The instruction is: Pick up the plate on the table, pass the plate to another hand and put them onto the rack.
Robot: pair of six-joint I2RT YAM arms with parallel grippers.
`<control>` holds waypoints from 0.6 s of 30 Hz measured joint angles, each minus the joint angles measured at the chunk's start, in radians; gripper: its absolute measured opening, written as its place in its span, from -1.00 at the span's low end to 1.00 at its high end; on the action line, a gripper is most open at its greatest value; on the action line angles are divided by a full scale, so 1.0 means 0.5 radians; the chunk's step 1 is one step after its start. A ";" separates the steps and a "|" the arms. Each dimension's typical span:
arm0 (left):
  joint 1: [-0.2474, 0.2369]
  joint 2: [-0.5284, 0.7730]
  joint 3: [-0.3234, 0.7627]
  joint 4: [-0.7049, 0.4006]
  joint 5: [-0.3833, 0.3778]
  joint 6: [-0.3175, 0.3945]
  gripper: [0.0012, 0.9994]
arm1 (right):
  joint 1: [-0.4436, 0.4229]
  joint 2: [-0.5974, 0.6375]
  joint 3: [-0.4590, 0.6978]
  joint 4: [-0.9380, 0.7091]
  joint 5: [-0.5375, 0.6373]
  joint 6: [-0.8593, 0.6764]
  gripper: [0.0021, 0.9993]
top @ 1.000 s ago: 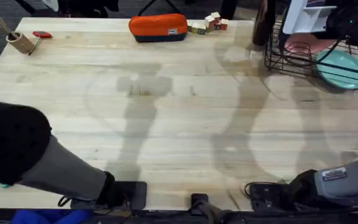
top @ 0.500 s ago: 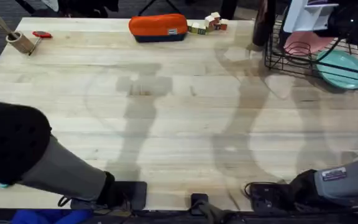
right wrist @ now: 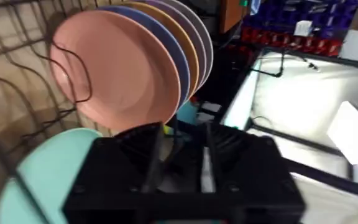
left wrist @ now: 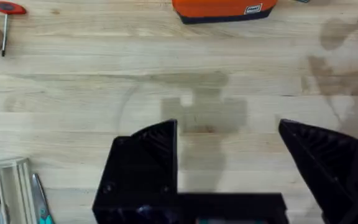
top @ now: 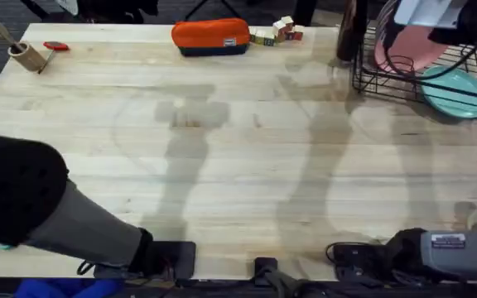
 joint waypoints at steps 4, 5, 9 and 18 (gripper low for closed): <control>0.000 0.000 0.000 0.000 0.000 0.000 0.99 | 0.045 -0.138 0.000 -0.215 0.000 0.101 0.65; 0.000 0.000 0.000 0.000 0.000 0.000 0.99 | 0.063 -0.173 0.000 -0.273 0.001 0.116 0.90; 0.000 0.000 0.000 0.000 0.000 0.000 0.99 | 0.134 -0.299 0.000 -0.461 0.000 0.246 0.99; 0.000 0.000 0.000 0.000 0.000 0.000 0.99 | 0.289 -0.550 0.000 -0.676 0.001 0.769 0.99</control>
